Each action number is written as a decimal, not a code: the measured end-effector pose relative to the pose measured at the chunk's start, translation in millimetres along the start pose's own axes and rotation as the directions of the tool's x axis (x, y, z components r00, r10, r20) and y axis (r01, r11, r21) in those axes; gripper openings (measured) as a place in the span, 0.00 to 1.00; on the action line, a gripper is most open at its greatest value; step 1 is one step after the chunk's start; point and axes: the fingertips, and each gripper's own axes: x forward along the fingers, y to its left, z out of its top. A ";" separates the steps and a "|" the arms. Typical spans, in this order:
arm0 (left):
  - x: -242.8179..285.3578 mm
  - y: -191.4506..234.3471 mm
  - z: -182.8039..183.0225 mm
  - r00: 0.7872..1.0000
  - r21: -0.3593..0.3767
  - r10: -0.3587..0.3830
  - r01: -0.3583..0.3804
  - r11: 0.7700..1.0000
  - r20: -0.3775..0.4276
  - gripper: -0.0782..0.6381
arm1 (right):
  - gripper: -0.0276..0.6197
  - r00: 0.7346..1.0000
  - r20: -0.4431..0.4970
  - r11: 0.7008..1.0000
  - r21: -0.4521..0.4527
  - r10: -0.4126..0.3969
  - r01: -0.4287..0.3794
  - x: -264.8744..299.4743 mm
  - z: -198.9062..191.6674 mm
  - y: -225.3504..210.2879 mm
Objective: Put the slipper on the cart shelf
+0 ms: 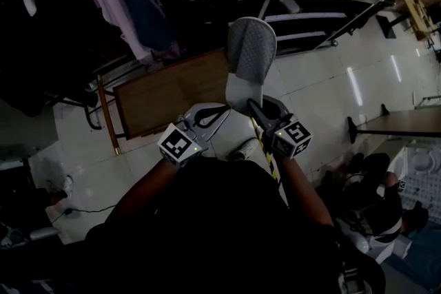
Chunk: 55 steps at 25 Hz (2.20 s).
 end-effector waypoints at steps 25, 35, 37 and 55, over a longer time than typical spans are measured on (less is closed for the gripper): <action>220.8 -59.3 -5.3 0.995 0.045 -0.029 0.033 0.998 -0.090 0.12 | 0.14 0.992 -0.085 0.995 0.052 0.094 -0.090 -105.5 -20.4 -164.8; 271.0 1.1 -11.5 0.996 0.028 -0.082 0.084 0.996 -0.046 0.12 | 0.14 0.951 -0.239 0.957 0.259 0.195 -0.131 -64.9 -41.2 -225.4; 280.3 13.6 -8.7 0.995 0.024 -0.096 0.097 0.995 -0.034 0.12 | 0.14 0.941 -0.268 0.945 0.305 0.204 -0.118 -56.4 -46.1 -238.7; 324.1 91.1 -28.3 0.997 0.003 -0.051 0.051 0.999 -0.058 0.12 | 0.14 0.884 -0.356 0.860 0.501 0.302 -0.092 5.9 -72.9 -319.6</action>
